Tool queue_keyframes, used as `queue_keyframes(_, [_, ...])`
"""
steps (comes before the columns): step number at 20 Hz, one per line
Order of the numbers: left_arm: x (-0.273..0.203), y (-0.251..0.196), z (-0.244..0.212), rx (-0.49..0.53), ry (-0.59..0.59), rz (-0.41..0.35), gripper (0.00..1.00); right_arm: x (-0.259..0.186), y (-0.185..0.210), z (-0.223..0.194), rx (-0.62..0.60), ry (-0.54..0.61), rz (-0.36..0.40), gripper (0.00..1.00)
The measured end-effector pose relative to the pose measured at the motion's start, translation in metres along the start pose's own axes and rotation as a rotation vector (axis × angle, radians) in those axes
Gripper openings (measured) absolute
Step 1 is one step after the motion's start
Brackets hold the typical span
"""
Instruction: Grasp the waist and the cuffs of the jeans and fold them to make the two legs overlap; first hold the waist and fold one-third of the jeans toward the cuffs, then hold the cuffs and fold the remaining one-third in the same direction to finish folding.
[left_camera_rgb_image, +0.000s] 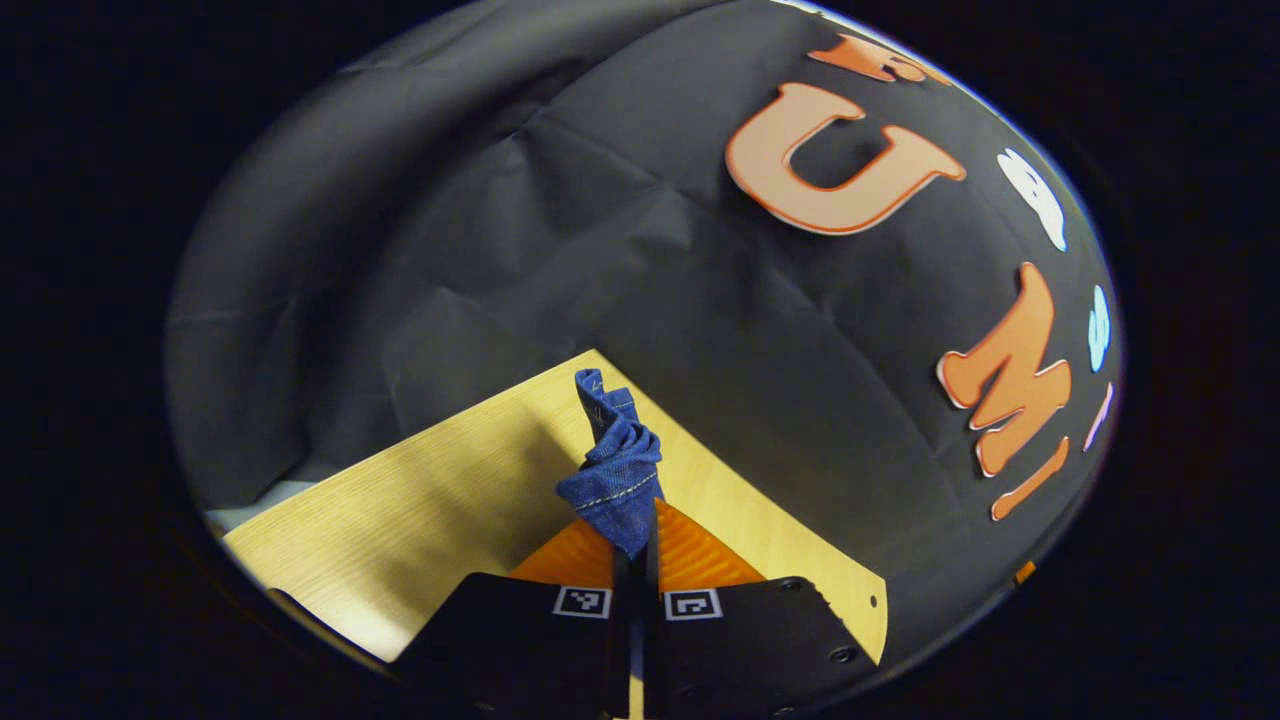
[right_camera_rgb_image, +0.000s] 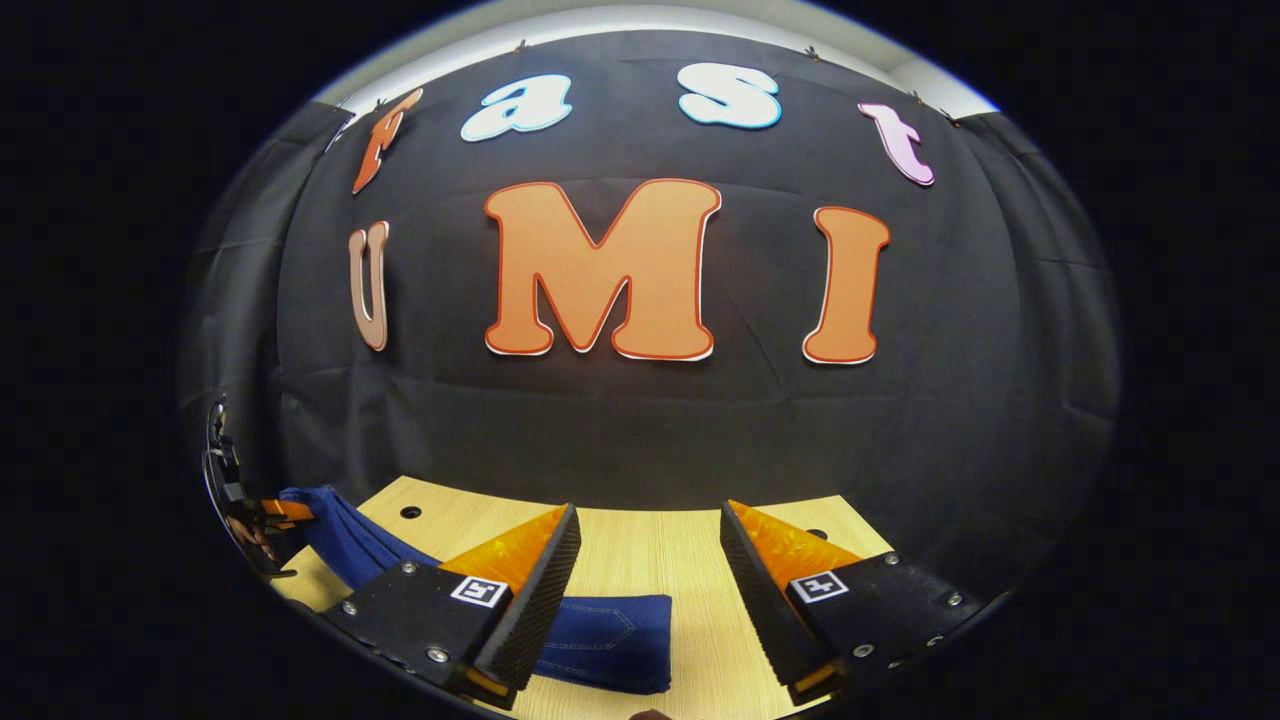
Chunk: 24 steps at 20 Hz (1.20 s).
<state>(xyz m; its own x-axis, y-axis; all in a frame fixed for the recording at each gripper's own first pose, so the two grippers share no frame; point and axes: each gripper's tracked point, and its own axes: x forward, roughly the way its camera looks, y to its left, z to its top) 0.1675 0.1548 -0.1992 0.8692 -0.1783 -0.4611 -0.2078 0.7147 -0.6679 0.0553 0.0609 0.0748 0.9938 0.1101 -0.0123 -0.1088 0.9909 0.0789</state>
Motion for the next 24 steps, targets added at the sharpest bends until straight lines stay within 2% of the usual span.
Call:
queue_keyframes(6, [-0.015,-0.096,-0.005,0.119,-0.016,-0.083,0.05,0.008,-0.011,0.001,-0.005,-0.010,0.033,0.87])
queue_keyframes(7, [-0.016,-0.113,-0.007,0.134,-0.015,-0.103,0.02,0.009,-0.013,0.000,-0.004,-0.009,0.033,0.87])
queue_keyframes(8, [-0.021,-0.128,-0.010,0.147,-0.012,-0.124,0.05,0.009,-0.015,0.000,0.002,-0.013,0.038,0.87])
queue_keyframes(13, [-0.029,-0.208,-0.045,0.305,0.016,-0.232,0.05,0.010,-0.031,-0.003,0.028,-0.011,0.032,0.87])
queue_keyframes(17, [-0.027,-0.257,-0.094,0.386,0.084,-0.297,0.05,0.010,-0.049,-0.004,0.041,-0.012,0.012,0.87])
queue_keyframes(18, [-0.024,-0.272,-0.112,0.406,0.107,-0.318,0.03,0.010,-0.053,-0.006,0.045,-0.008,0.007,0.87])
queue_keyframes(21, [-0.019,-0.307,-0.172,0.465,0.169,-0.374,0.05,0.010,-0.064,-0.011,0.051,-0.001,-0.006,0.87])
queue_keyframes(24, [-0.009,-0.331,-0.226,0.531,0.257,-0.390,0.03,0.009,-0.074,-0.017,0.059,0.011,-0.011,0.87])
